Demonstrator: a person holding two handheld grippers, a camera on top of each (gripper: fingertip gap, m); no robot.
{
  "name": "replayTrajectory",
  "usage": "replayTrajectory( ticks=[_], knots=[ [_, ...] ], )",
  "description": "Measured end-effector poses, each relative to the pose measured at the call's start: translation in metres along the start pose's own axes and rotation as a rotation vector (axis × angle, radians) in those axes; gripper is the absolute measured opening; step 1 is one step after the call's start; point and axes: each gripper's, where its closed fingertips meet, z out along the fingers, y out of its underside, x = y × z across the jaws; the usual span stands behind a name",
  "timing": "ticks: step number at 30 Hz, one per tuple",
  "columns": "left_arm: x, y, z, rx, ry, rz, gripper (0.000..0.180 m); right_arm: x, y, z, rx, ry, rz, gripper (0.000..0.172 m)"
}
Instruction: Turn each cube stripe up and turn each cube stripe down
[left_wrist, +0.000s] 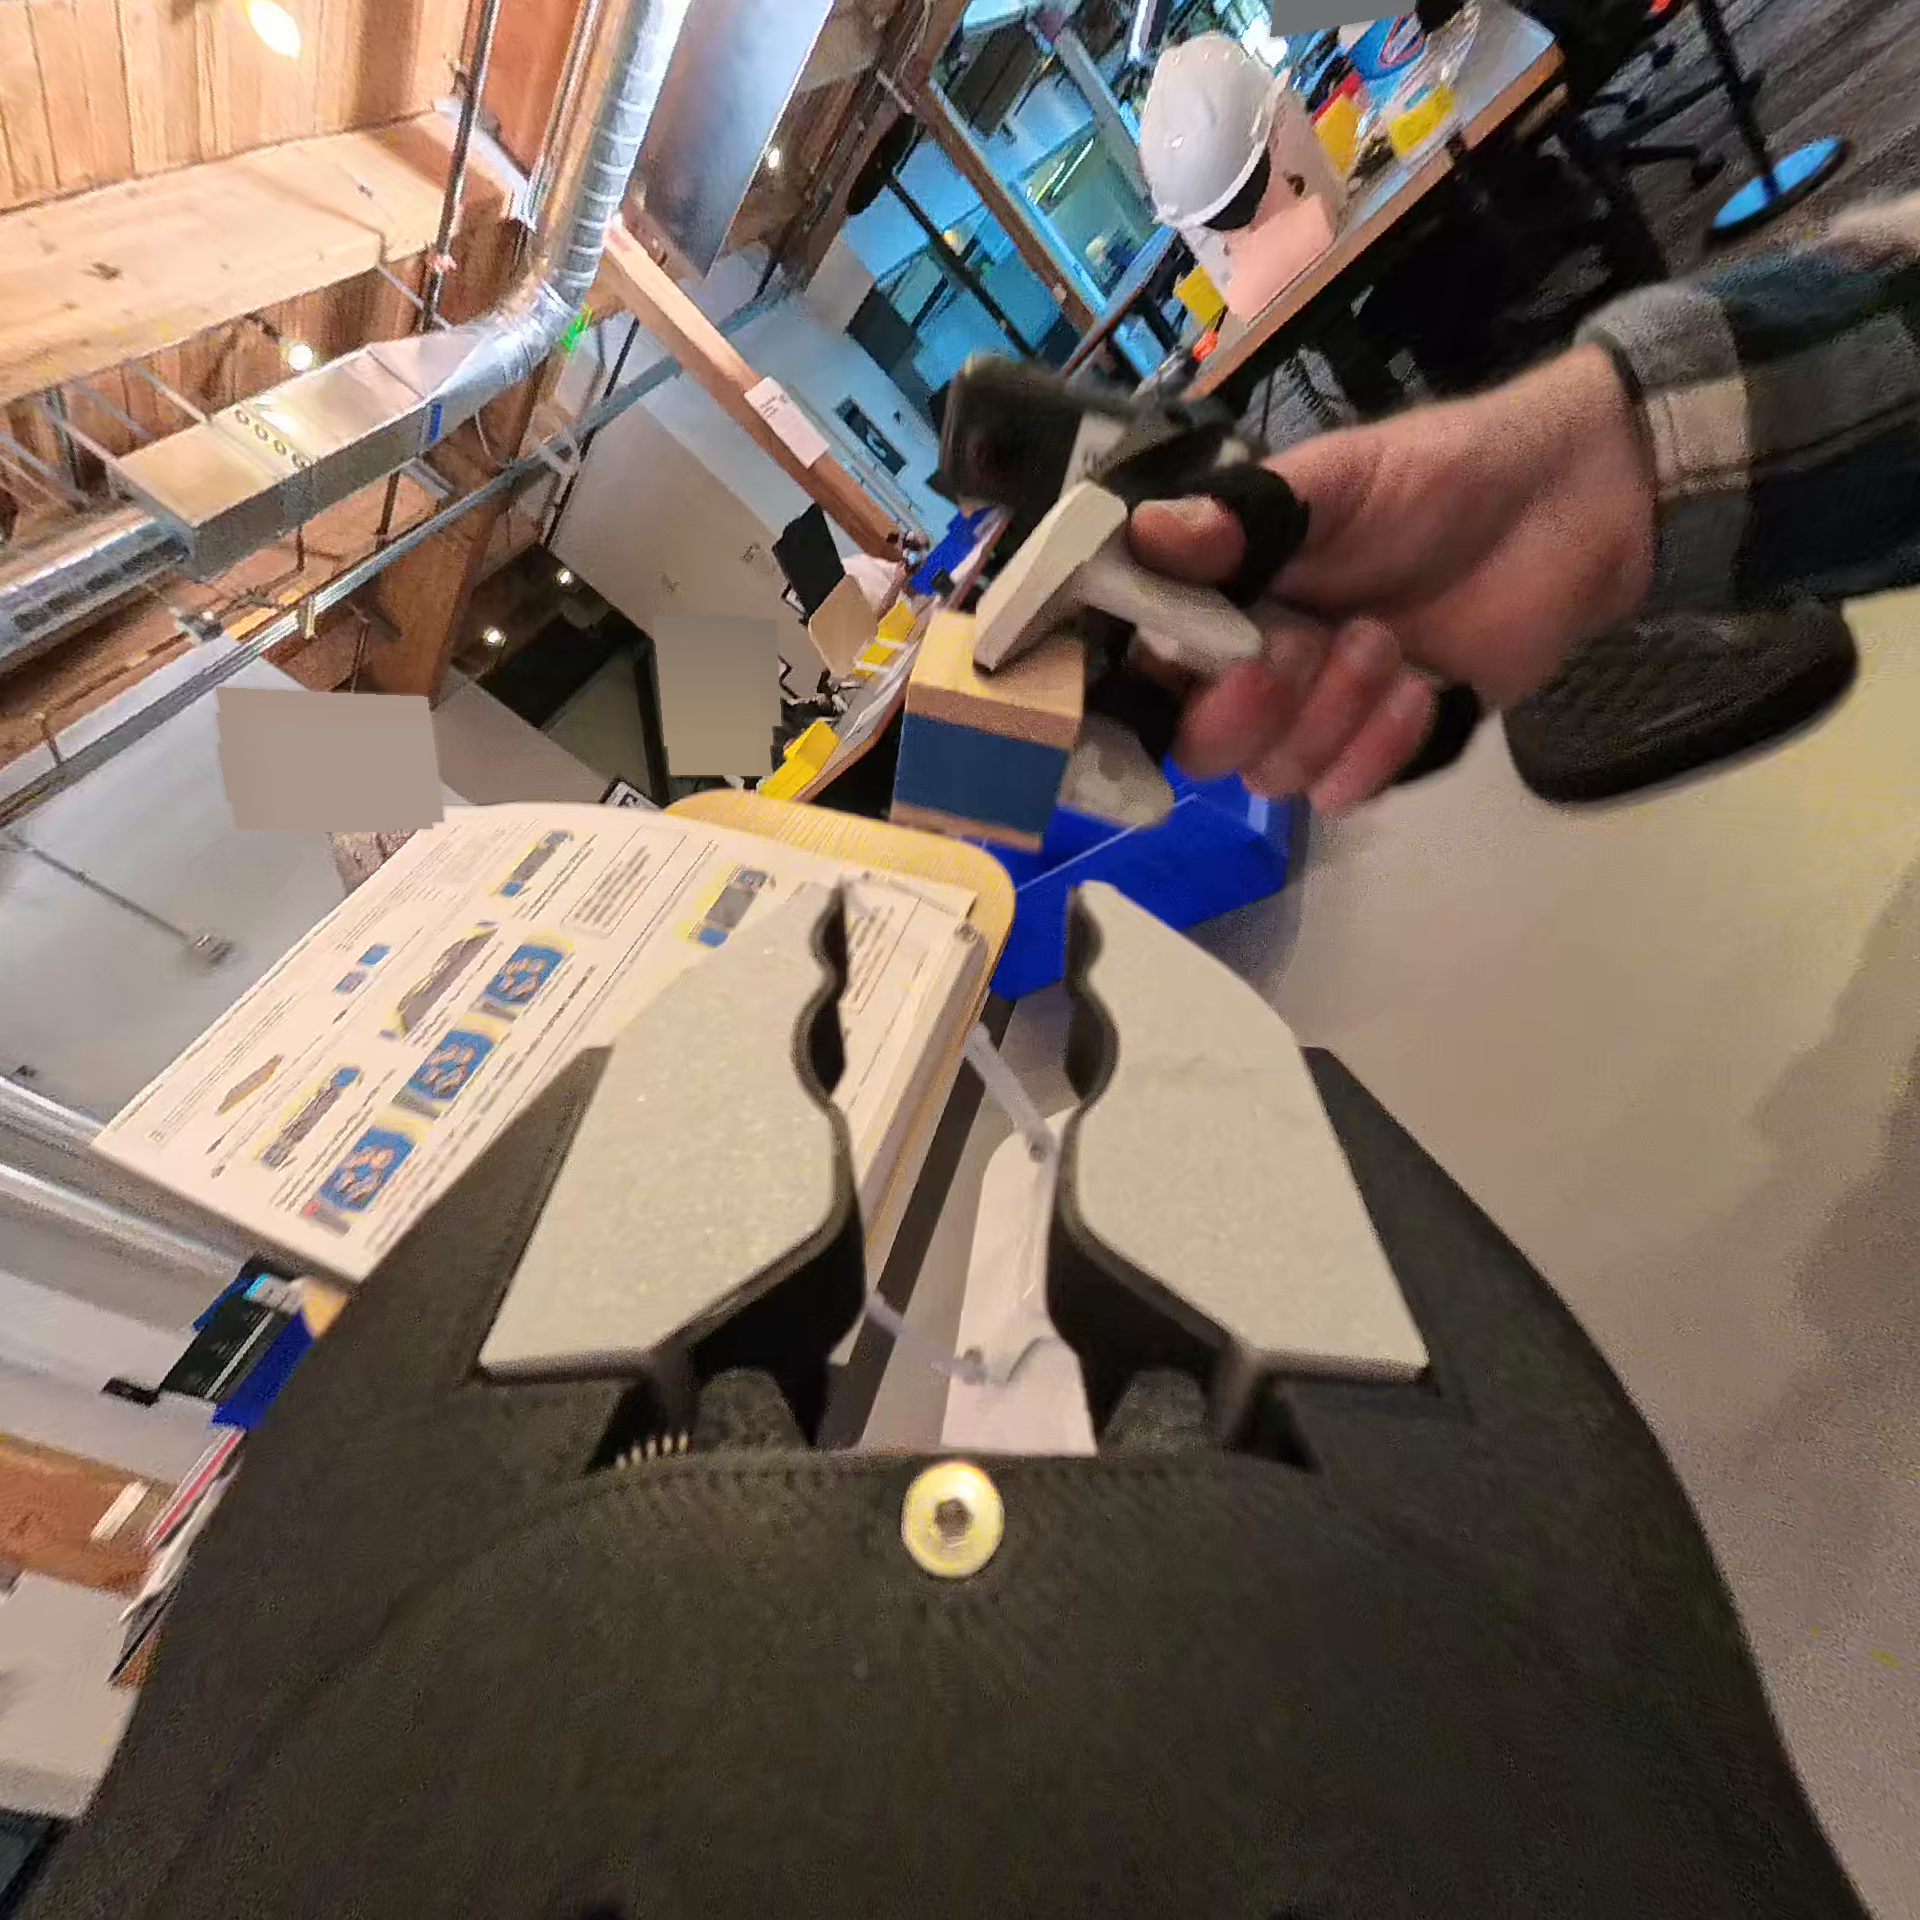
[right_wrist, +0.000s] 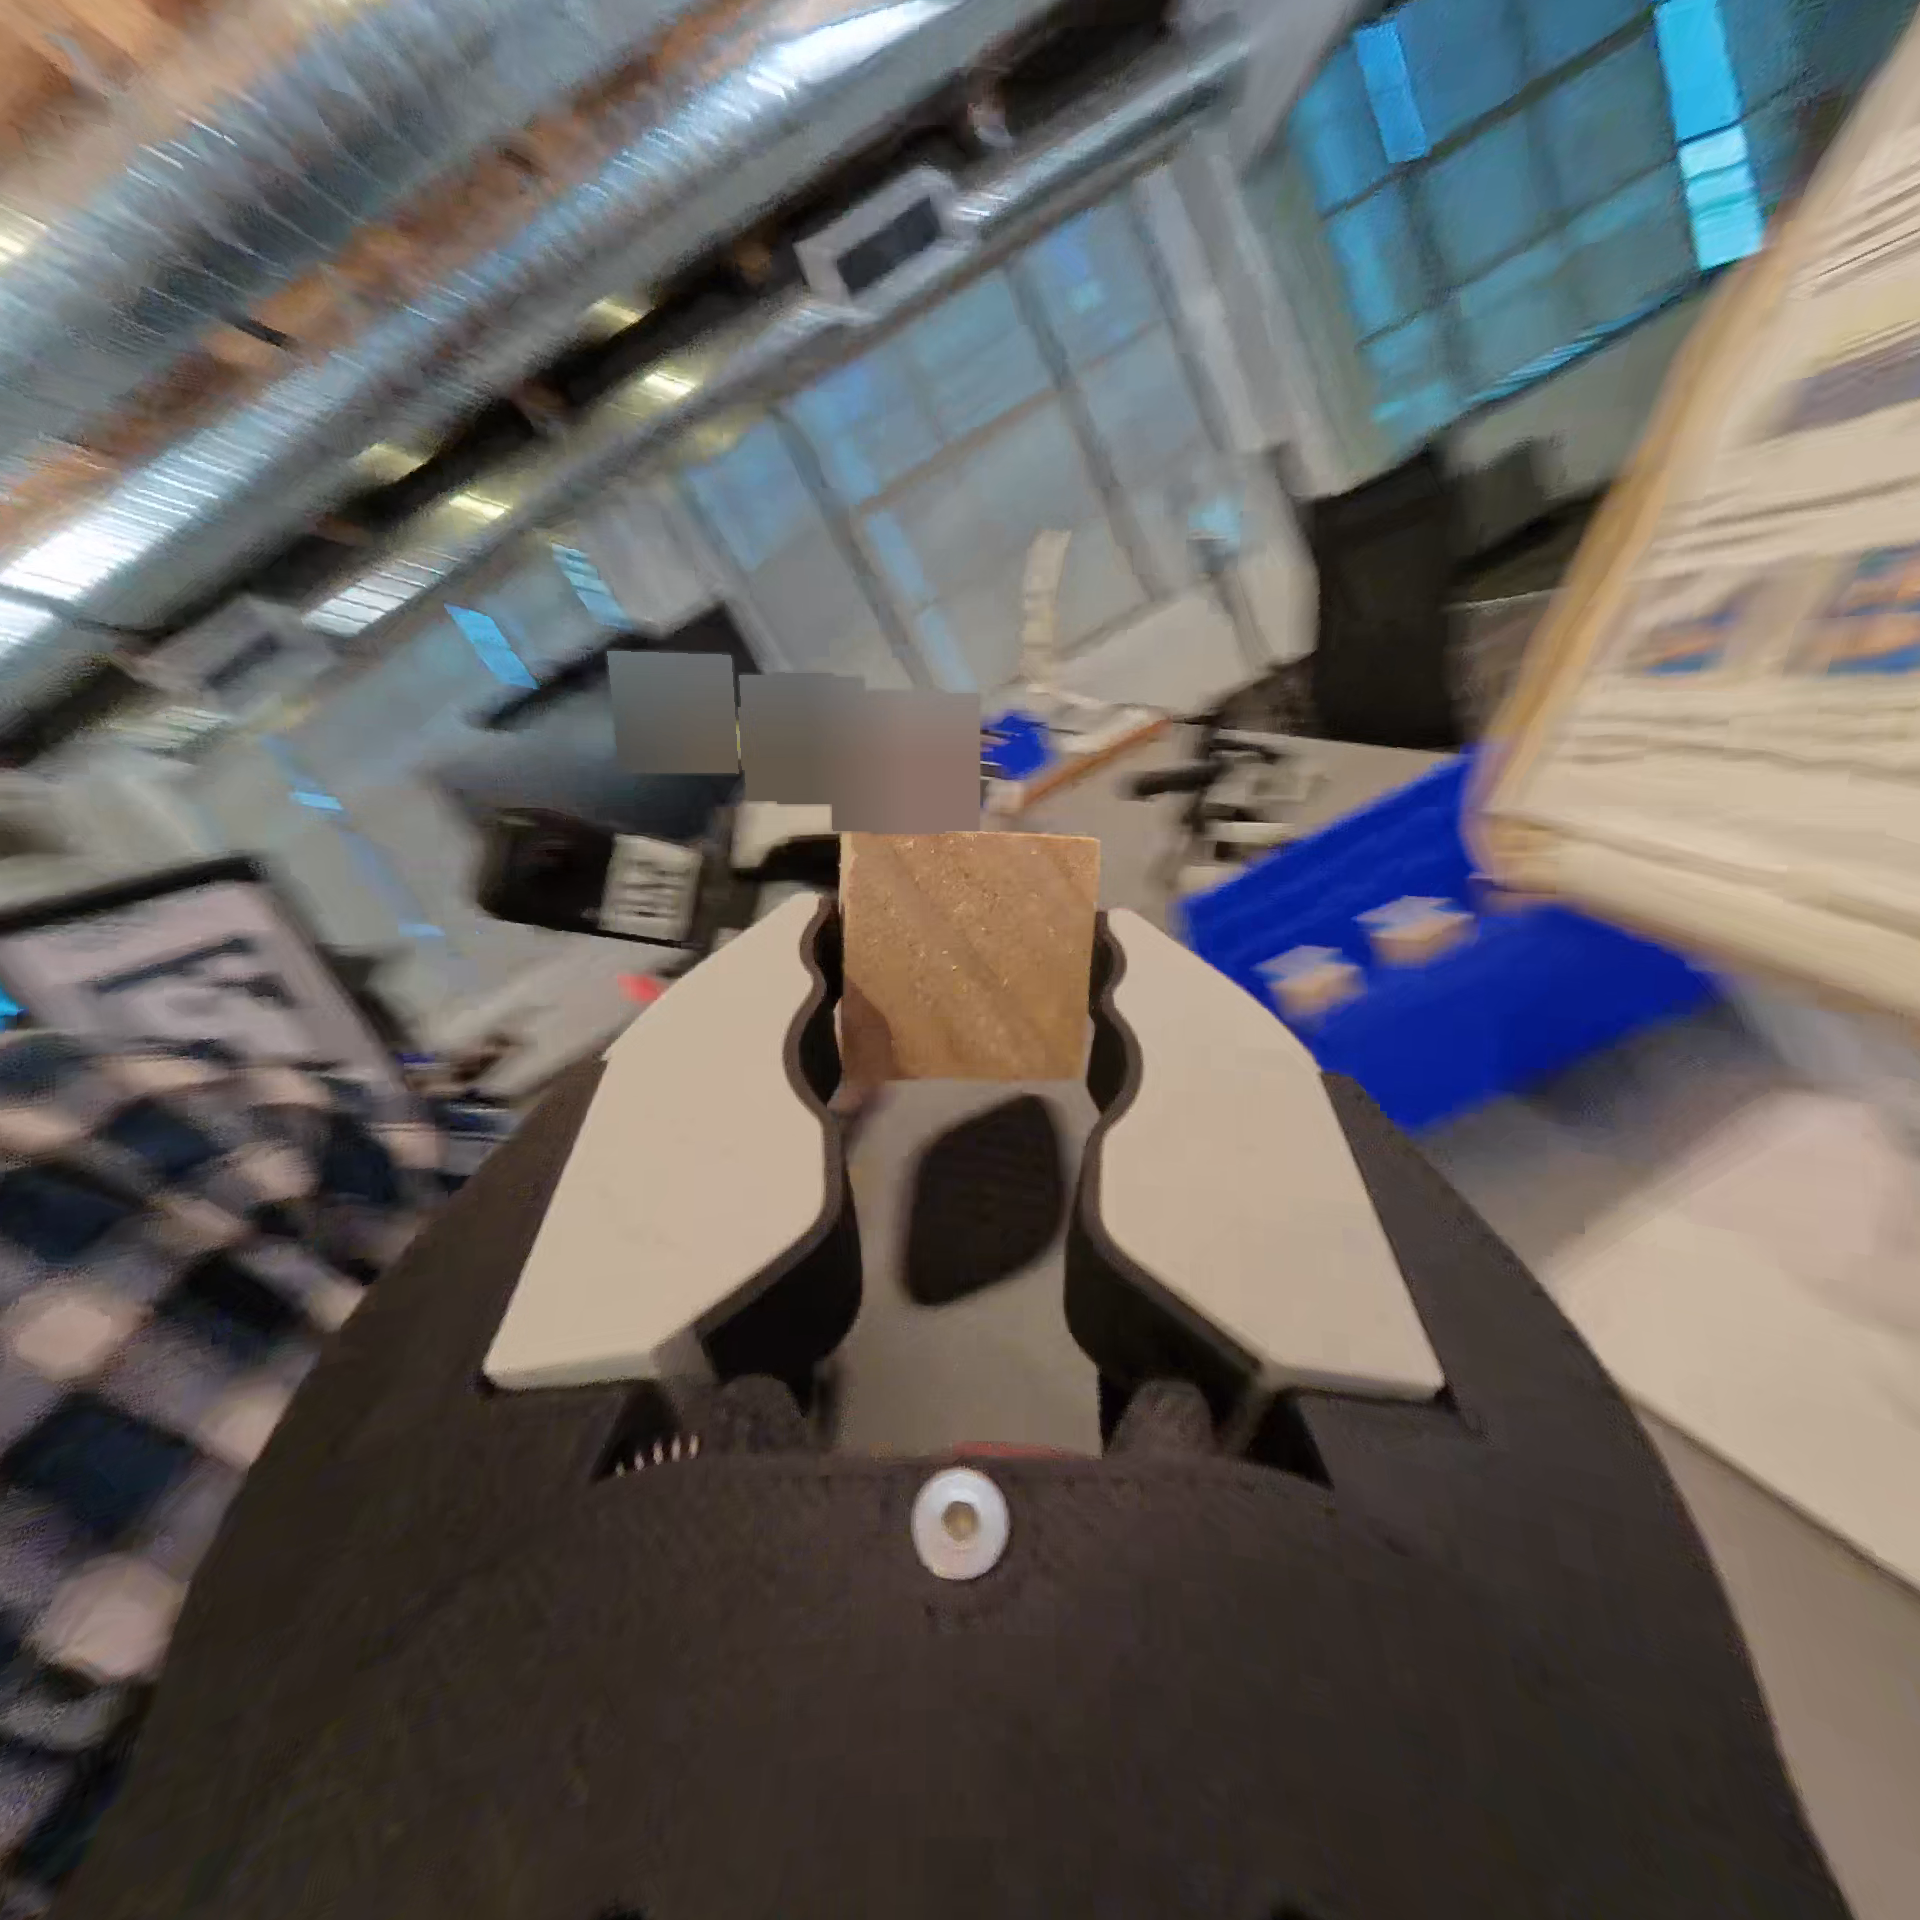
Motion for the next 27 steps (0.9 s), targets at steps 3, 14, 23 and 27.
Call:
replayTrajectory(
  ticks=[3,14,23,27],
  knots=[
    [-0.007,0.018,-0.013,-0.064,-0.007,0.008,0.009,0.054,-0.034,-0.051,-0.078,0.340,-0.186,0.046],
    [-0.024,0.079,-0.048,-0.228,-0.055,-0.045,0.000,0.258,-0.101,-0.241,-0.307,1.169,-0.173,0.046],
    [-0.035,0.115,-0.070,-0.294,-0.087,-0.098,0.000,0.385,-0.044,-0.296,-0.673,1.419,0.024,0.046],
    [-0.040,0.126,-0.078,-0.329,-0.095,-0.108,0.000,0.414,-0.013,-0.303,-0.750,1.445,0.124,0.046]
  ],
)
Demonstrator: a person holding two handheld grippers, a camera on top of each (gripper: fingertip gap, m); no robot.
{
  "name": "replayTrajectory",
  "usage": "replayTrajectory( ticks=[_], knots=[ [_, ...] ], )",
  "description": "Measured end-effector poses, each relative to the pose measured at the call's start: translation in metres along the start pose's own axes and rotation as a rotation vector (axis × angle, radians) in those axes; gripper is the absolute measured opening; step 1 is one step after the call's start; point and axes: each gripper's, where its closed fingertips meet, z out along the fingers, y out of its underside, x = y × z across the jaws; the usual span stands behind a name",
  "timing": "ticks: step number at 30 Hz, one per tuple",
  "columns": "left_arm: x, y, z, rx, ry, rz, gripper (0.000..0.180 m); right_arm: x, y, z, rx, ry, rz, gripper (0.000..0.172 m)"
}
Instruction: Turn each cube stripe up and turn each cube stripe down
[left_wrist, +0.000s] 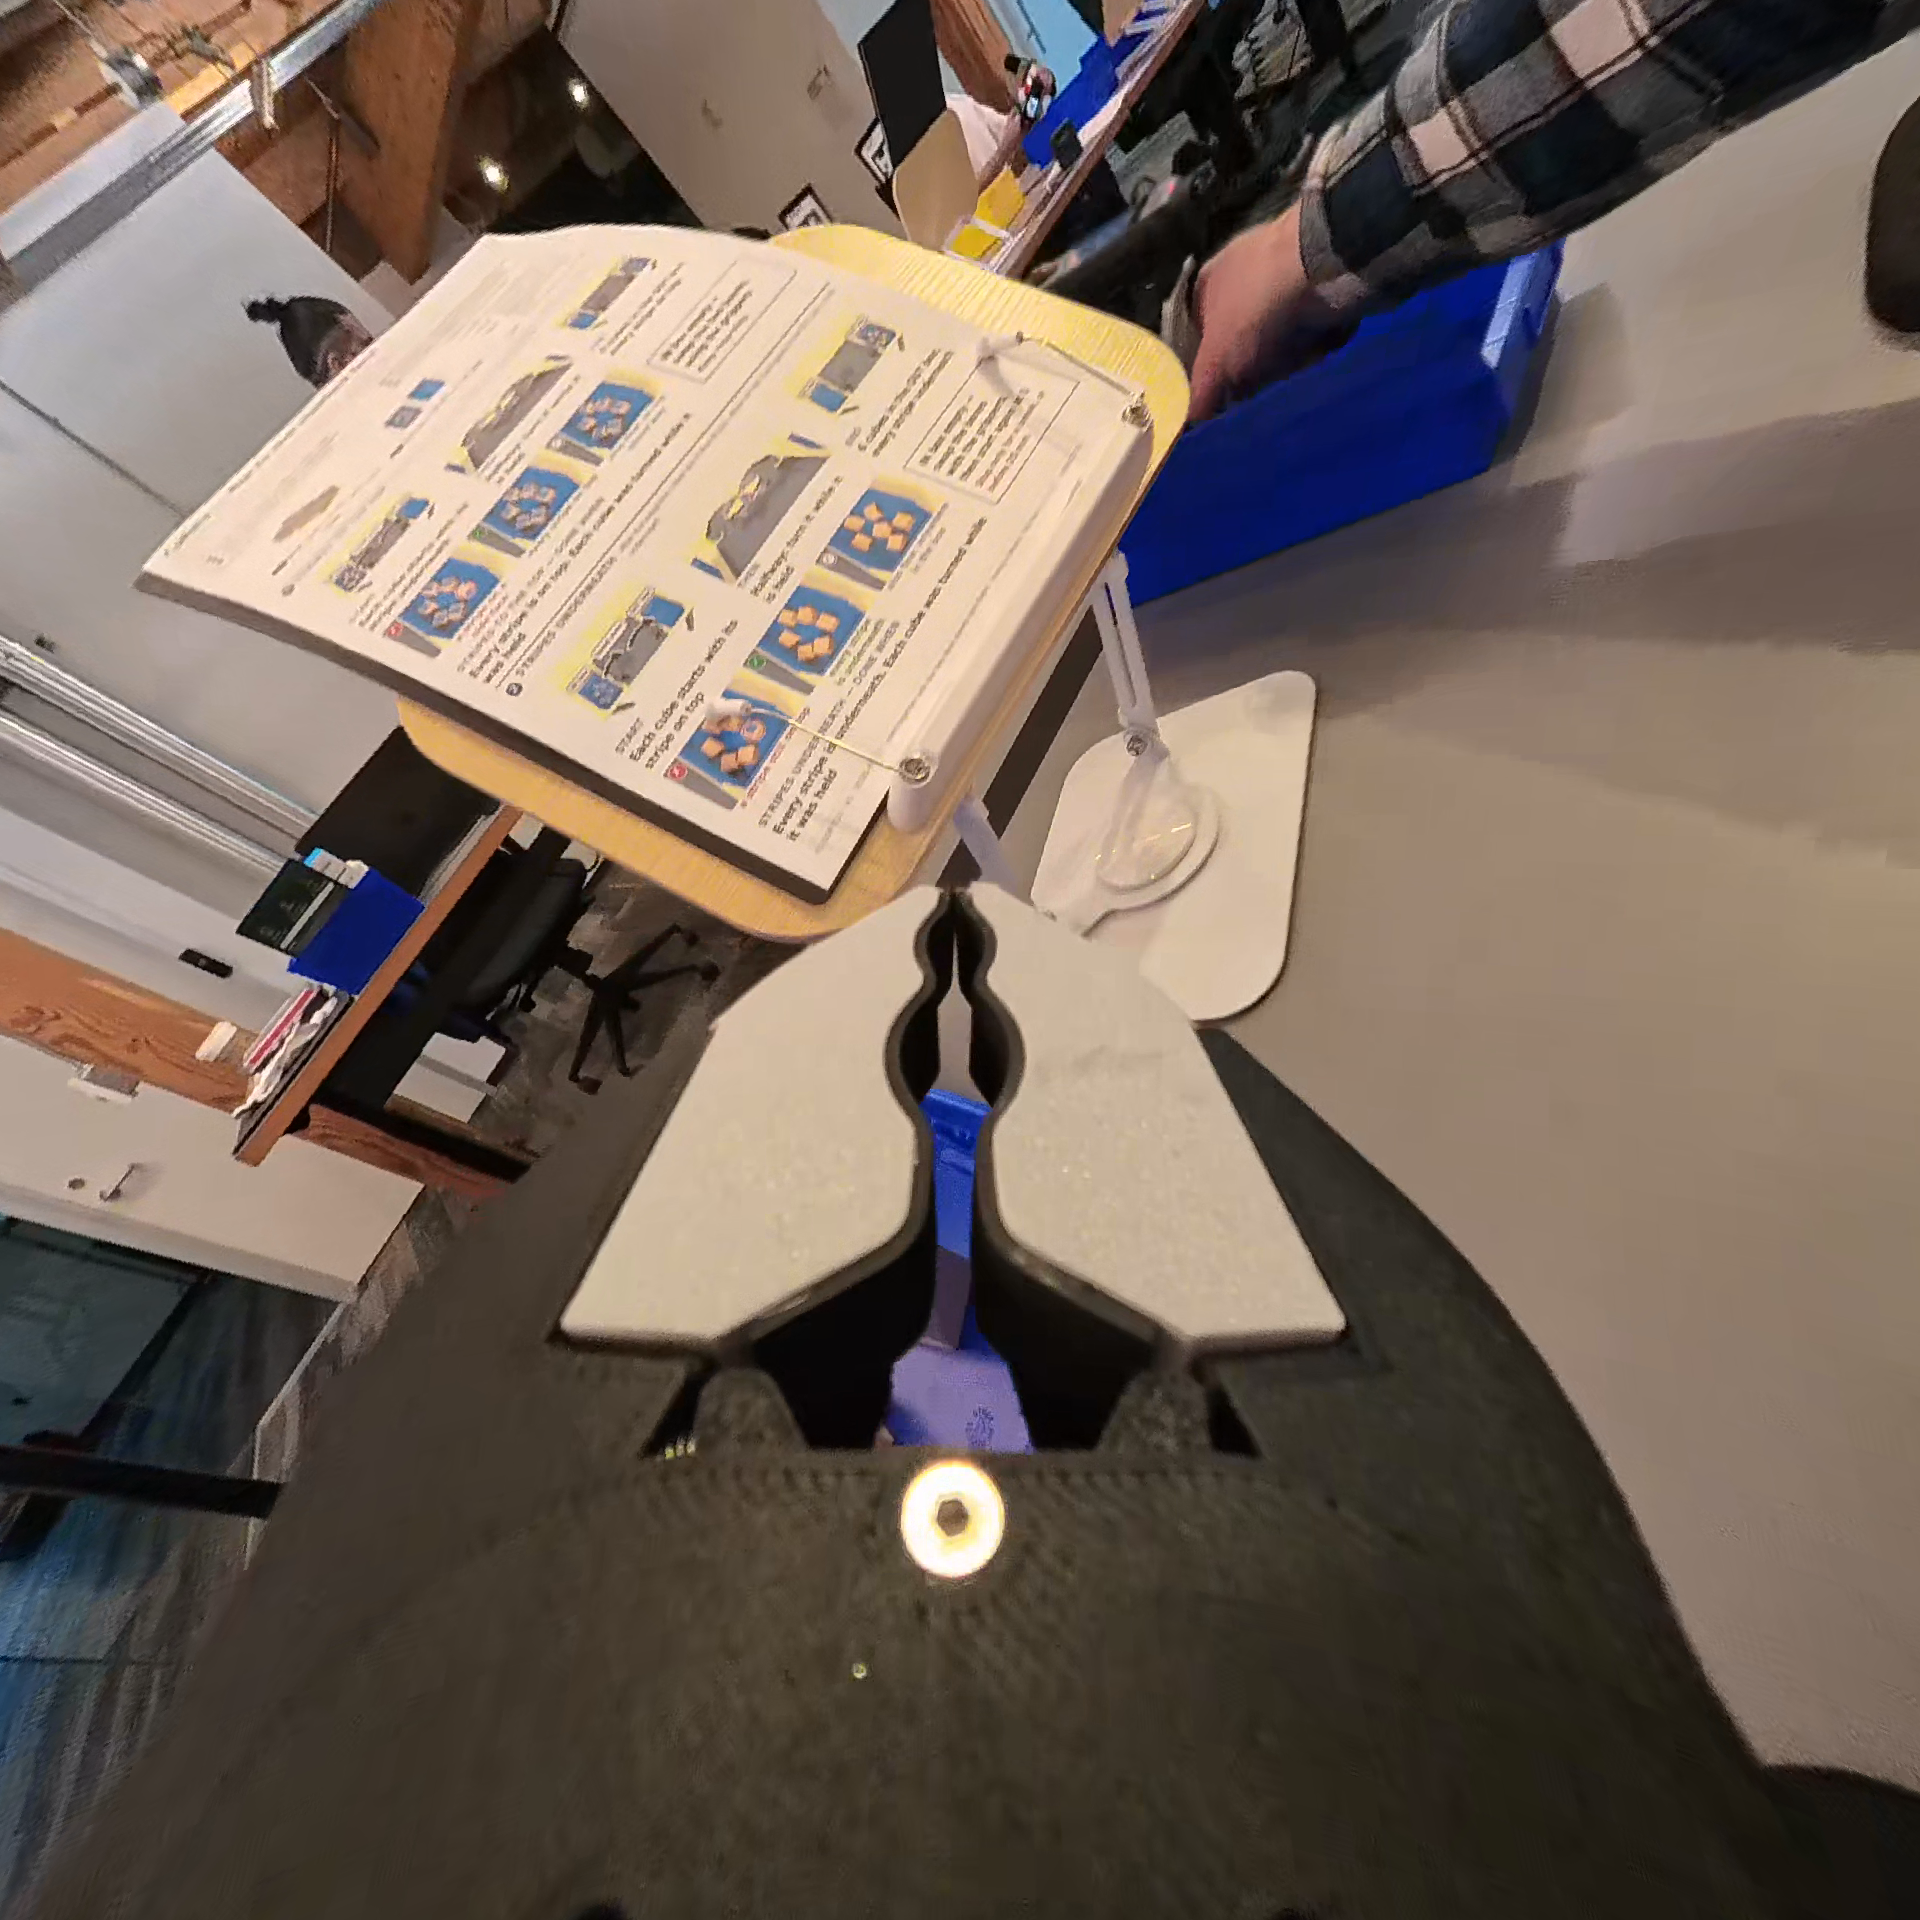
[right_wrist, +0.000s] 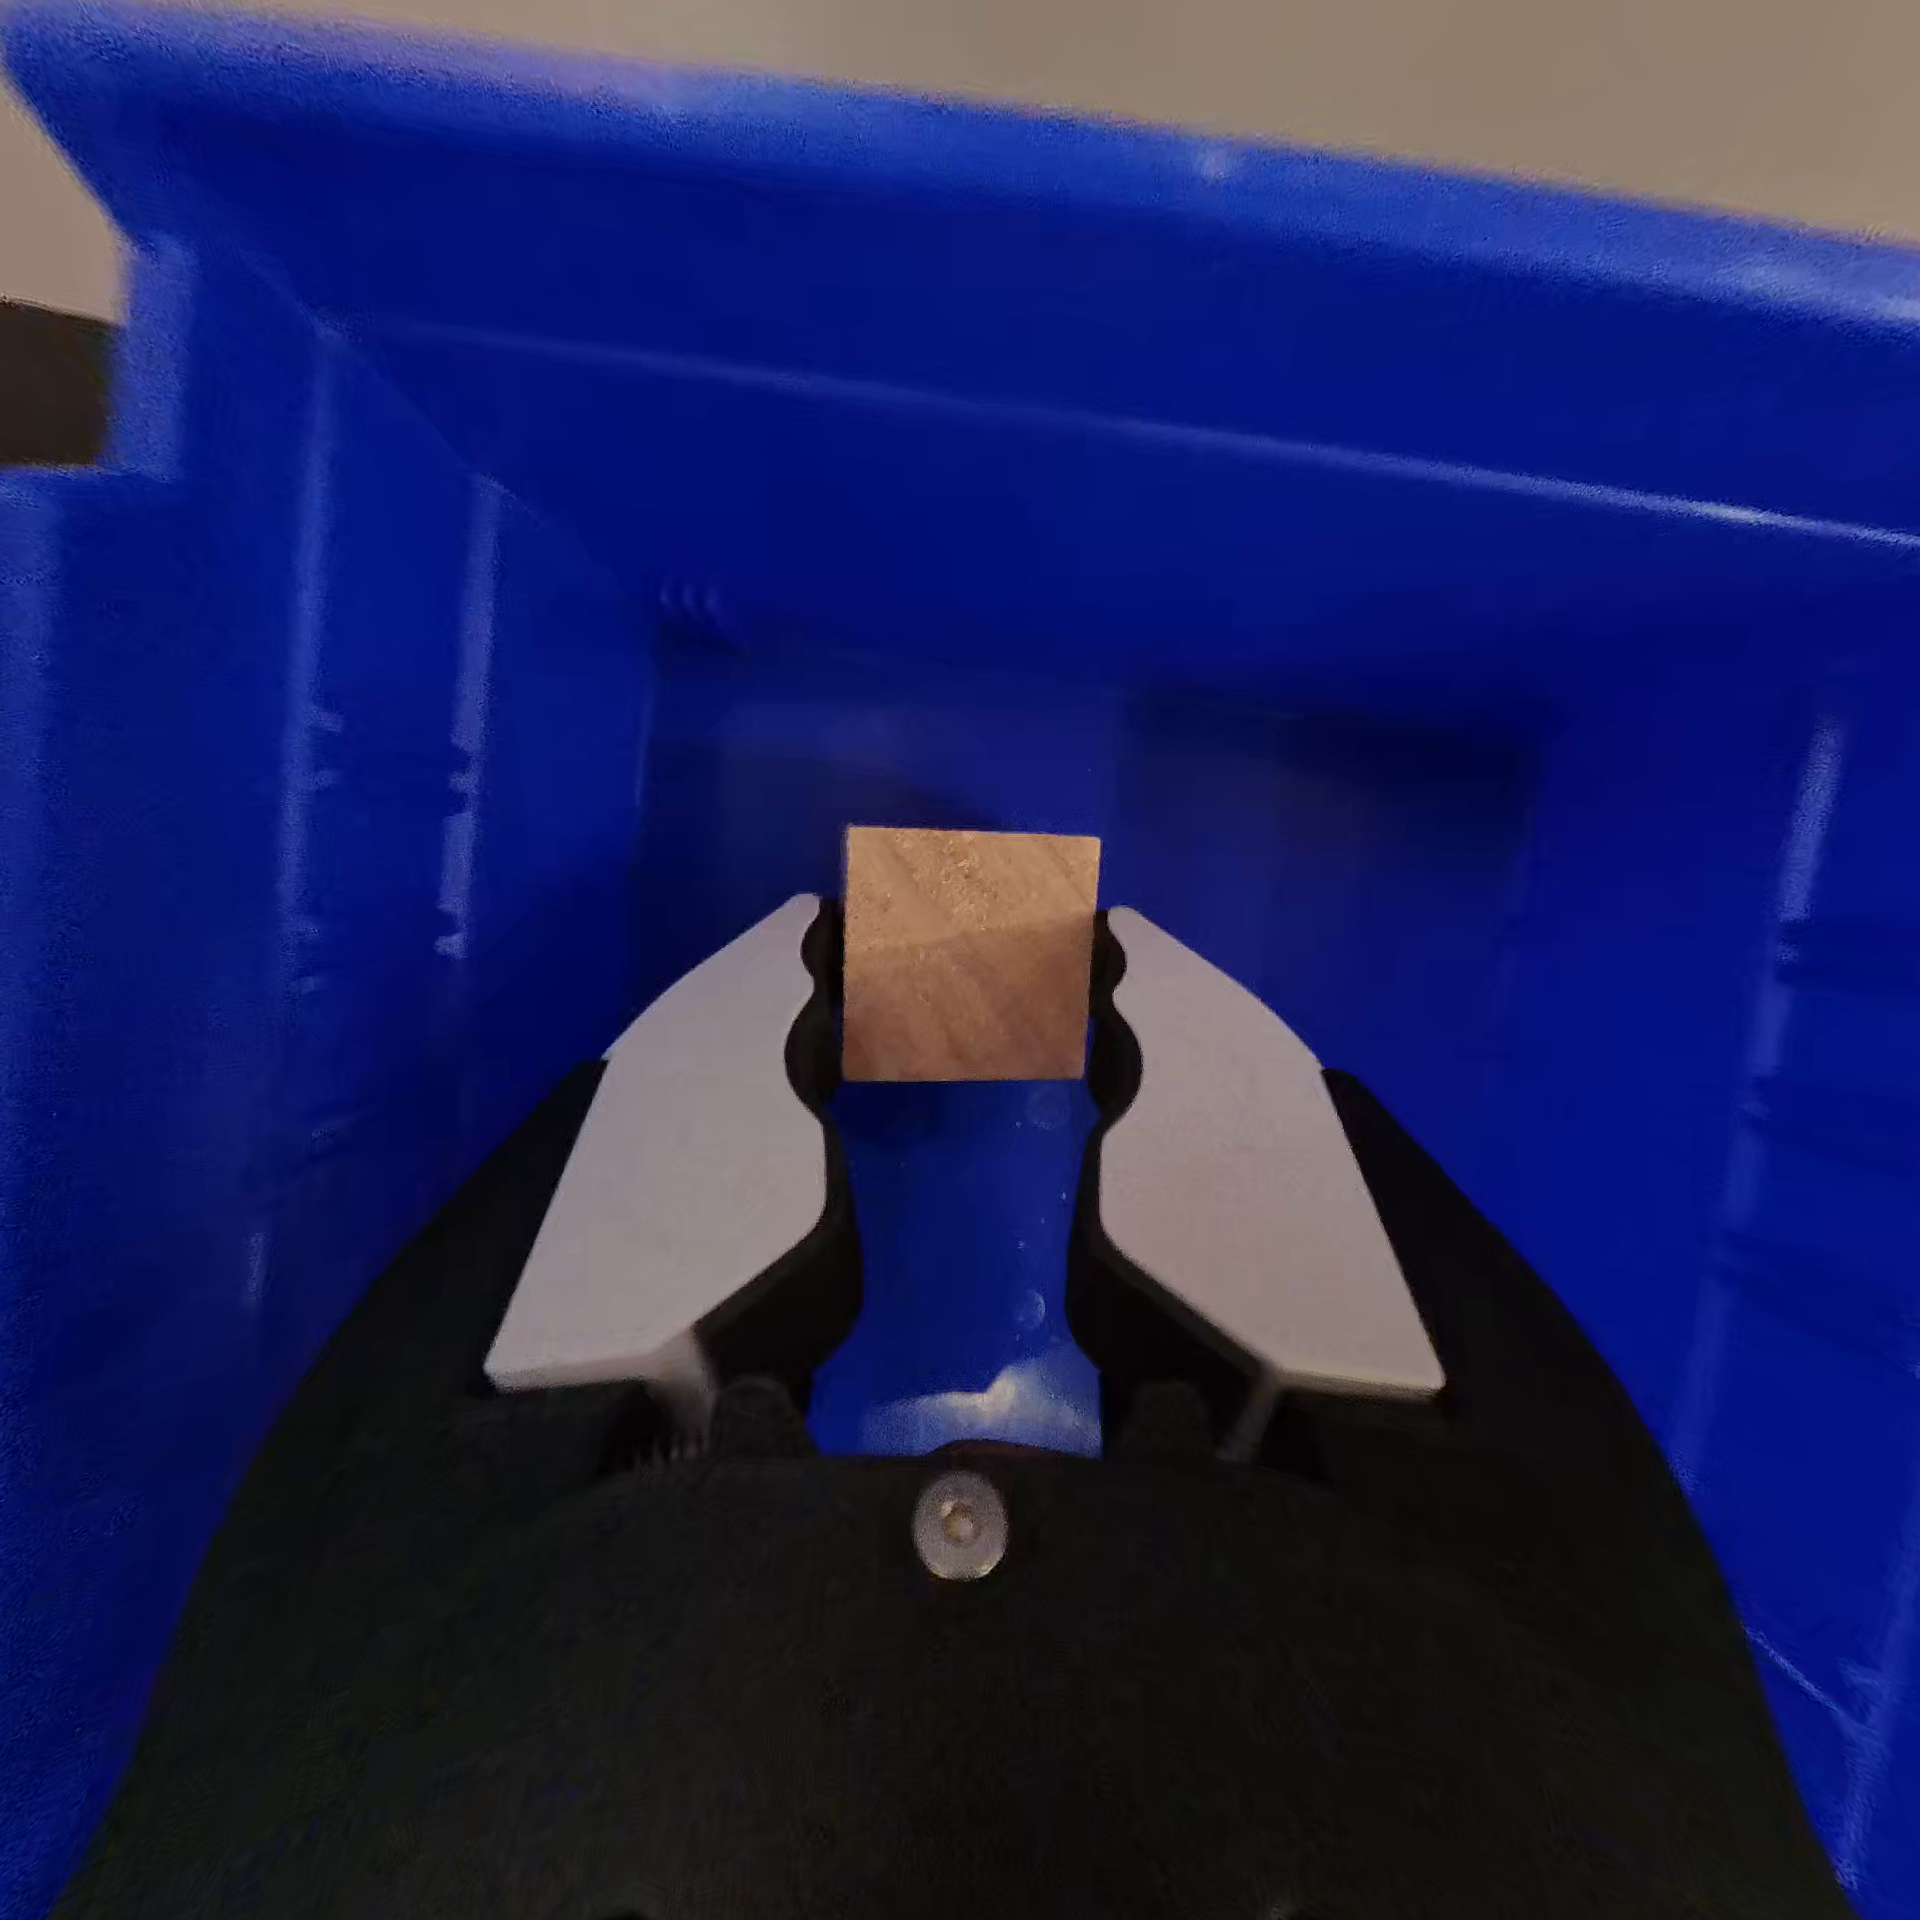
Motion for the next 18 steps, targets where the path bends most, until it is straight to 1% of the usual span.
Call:
replayTrajectory(
  ticks=[2,3,4,7,8,10,13,16,18],
  knots=[
    [-0.003,0.005,0.000,-0.015,0.001,-0.007,0.000,-0.005,0.003,0.010,-0.027,-0.002,-0.009,0.046],
    [-0.004,0.007,0.001,-0.024,0.002,-0.010,0.000,-0.010,0.004,0.012,-0.050,-0.017,-0.009,0.058],
    [-0.005,0.009,0.002,-0.031,0.001,-0.012,0.000,-0.013,0.003,0.010,-0.051,-0.023,-0.005,0.073],
    [-0.014,0.015,0.001,-0.052,-0.004,-0.044,0.000,-0.019,-0.011,-0.016,0.055,-0.109,0.050,0.070],
    [-0.017,0.017,0.000,-0.053,-0.005,-0.051,0.000,-0.019,-0.015,-0.030,0.100,-0.123,0.053,0.070],
    [-0.024,0.025,0.000,-0.090,-0.006,-0.073,0.007,-0.021,-0.023,-0.067,0.204,-0.136,0.036,0.067],
    [-0.035,0.047,0.002,-0.161,0.003,-0.088,0.020,-0.041,-0.024,-0.137,0.373,-0.162,-0.049,0.057],
    [-0.045,0.075,0.009,-0.256,0.023,-0.093,0.030,-0.079,-0.006,-0.194,0.488,-0.197,-0.193,0.049],
    [-0.044,0.096,0.017,-0.342,0.105,-0.105,0.037,-0.107,0.014,-0.219,0.532,-0.233,-0.280,0.047]
  ],
)
